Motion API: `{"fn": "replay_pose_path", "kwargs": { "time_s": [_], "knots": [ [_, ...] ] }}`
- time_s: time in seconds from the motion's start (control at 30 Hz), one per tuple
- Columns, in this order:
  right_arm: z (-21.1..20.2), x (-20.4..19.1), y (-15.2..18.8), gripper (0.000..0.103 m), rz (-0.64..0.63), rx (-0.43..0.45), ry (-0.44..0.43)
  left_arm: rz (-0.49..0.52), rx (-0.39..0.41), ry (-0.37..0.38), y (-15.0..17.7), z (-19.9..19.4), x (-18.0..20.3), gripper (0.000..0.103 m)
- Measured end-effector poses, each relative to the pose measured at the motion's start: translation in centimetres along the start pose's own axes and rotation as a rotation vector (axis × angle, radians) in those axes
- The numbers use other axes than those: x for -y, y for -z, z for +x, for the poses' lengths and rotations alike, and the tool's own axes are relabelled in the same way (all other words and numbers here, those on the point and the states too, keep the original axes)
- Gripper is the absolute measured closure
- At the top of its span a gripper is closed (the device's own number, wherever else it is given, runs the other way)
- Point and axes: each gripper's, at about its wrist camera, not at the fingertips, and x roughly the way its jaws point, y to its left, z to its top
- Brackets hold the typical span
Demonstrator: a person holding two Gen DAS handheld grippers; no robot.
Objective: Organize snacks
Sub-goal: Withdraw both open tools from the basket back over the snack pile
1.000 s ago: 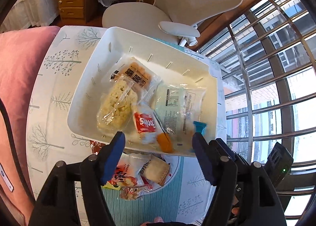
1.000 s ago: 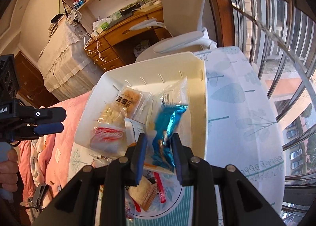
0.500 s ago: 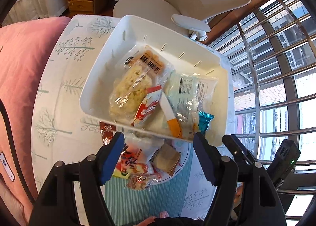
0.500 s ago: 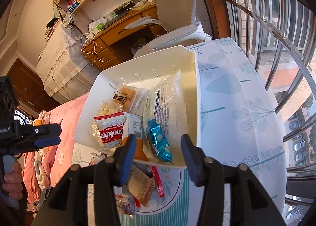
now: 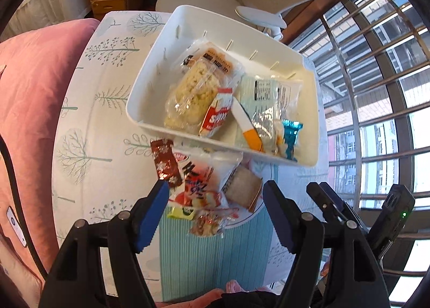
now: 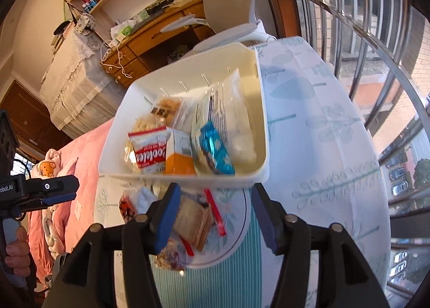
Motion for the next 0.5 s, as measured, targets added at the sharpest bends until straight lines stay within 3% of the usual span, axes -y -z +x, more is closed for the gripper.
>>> {"fn": "replay_pose_path", "kwargs": {
  "time_s": [0.5],
  "knots": [
    [-1.2, -4.6, 6.2, 0.025, -0.019, 0.022, 0.180, 0.130, -0.090, 0.007, 1.6, 1.0, -2.0, 0.029]
  ]
}}
